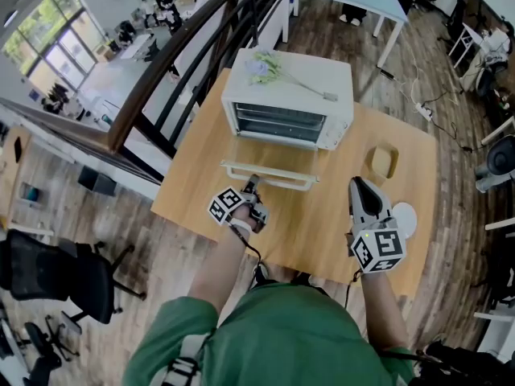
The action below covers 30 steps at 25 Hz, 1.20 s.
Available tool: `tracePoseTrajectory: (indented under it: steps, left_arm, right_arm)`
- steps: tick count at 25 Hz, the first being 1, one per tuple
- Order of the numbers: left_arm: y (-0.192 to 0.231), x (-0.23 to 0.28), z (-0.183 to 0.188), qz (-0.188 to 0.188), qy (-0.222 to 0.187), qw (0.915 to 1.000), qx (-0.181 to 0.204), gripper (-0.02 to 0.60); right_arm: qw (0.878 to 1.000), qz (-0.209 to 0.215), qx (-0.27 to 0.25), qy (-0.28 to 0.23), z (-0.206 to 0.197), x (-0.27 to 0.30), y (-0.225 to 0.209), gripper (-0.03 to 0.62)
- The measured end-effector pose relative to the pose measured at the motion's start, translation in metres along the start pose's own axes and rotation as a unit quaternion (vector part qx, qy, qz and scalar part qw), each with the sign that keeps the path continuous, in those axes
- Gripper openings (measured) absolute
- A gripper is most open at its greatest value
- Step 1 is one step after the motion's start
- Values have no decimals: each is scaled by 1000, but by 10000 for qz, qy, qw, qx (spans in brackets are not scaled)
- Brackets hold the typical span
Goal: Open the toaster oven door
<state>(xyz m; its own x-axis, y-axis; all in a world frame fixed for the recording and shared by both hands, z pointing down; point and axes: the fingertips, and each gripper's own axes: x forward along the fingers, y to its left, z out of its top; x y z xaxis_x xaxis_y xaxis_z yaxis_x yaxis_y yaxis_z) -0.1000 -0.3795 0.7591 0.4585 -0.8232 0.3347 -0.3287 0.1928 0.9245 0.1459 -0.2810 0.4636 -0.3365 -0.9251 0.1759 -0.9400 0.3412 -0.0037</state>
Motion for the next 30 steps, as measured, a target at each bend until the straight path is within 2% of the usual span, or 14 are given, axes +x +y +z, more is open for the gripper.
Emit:
tracePoseTrajectory:
  steps: [8, 18, 30]
  left_arm:
    - [33, 1, -10, 171, -6, 9998, 41, 109]
    - [73, 7, -20, 492, -71, 9987, -89, 104]
    - [87, 7, -26, 635, 47, 9979, -80, 104]
  right_arm:
    - [9999, 33, -71, 92, -4, -3, 3, 41]
    - [9992, 22, -244, 303, -11, -10, 6, 41]
    - [9986, 98, -332, 399, -14, -8, 17, 41]
